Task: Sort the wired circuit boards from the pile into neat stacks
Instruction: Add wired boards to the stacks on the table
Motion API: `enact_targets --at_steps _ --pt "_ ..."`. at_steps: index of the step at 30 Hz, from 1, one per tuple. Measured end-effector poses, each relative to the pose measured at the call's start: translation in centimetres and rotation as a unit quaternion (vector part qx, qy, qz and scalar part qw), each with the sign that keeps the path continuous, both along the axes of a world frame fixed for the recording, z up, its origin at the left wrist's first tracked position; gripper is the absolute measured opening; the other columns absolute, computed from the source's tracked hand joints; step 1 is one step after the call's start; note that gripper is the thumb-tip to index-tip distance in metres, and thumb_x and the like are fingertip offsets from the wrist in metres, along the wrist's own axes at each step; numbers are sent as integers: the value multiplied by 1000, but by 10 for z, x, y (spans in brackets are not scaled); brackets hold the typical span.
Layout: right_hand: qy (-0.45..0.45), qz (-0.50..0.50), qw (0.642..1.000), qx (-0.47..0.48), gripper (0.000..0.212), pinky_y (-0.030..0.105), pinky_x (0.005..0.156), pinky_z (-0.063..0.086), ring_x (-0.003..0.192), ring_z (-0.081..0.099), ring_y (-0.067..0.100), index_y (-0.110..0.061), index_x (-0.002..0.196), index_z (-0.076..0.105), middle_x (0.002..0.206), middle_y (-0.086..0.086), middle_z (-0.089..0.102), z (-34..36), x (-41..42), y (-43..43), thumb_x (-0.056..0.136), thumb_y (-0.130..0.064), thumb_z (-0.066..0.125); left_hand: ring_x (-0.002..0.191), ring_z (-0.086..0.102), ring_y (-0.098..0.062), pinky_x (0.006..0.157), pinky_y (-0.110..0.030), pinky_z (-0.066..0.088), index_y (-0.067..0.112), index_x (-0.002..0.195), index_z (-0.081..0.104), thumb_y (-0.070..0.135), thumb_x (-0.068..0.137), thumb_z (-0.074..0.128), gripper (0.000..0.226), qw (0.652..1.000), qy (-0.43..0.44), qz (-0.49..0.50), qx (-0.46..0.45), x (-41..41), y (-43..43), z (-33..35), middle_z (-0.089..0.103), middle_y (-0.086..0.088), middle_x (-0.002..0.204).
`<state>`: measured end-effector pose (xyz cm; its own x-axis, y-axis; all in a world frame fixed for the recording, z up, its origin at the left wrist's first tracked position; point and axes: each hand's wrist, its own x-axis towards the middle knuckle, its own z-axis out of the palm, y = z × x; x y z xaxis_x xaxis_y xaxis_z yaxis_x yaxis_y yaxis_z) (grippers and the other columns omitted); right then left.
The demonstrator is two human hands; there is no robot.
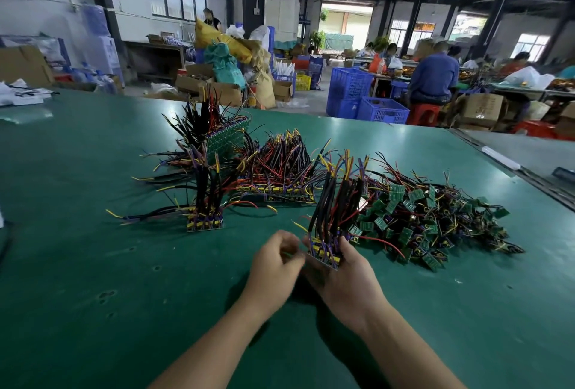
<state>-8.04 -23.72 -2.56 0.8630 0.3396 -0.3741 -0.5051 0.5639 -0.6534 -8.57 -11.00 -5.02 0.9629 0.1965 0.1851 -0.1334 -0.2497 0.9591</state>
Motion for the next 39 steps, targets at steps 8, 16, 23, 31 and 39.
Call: enact_targets --at_steps 8,16,23,31,39 --pt "-28 -48 998 1 55 21 38 45 48 62 17 -4 114 67 78 10 71 -9 4 7 100 -48 37 50 61 -20 46 -25 51 9 89 56 8 95 53 7 926 108 -80 -354 -9 -30 14 62 -5 63" --pt "-117 -51 989 -74 33 31 64 47 73 62 21 2 115 61 100 17 69 -14 3 8 89 -10 44 42 57 -16 45 -29 54 5 91 54 10 99 47 12 914 97 -15 -393 -3 -17 10 61 -5 56" --pt "-151 -61 979 -122 38 44 77 46 92 58 30 -13 127 51 105 16 62 -7 5 -5 92 -20 39 38 52 -12 41 -24 45 10 83 57 13 98 49 17 937 104 25 -333 0 -5 10 55 0 50" --pt "-160 -6 950 -268 40 25 43 42 47 55 20 -7 99 60 73 13 64 -6 4 -15 103 -40 39 61 48 -21 52 -27 40 11 71 57 17 98 45 30 978 79 -46 -187 -3 -2 9 53 -14 67" --pt "-245 -65 927 -278 33 26 45 39 43 55 11 -31 66 68 57 -1 64 -11 -6 -5 90 -24 46 54 43 -27 42 -26 29 -4 81 44 55 90 51 60 987 47 -107 -109 -10 -6 10 48 -15 68"
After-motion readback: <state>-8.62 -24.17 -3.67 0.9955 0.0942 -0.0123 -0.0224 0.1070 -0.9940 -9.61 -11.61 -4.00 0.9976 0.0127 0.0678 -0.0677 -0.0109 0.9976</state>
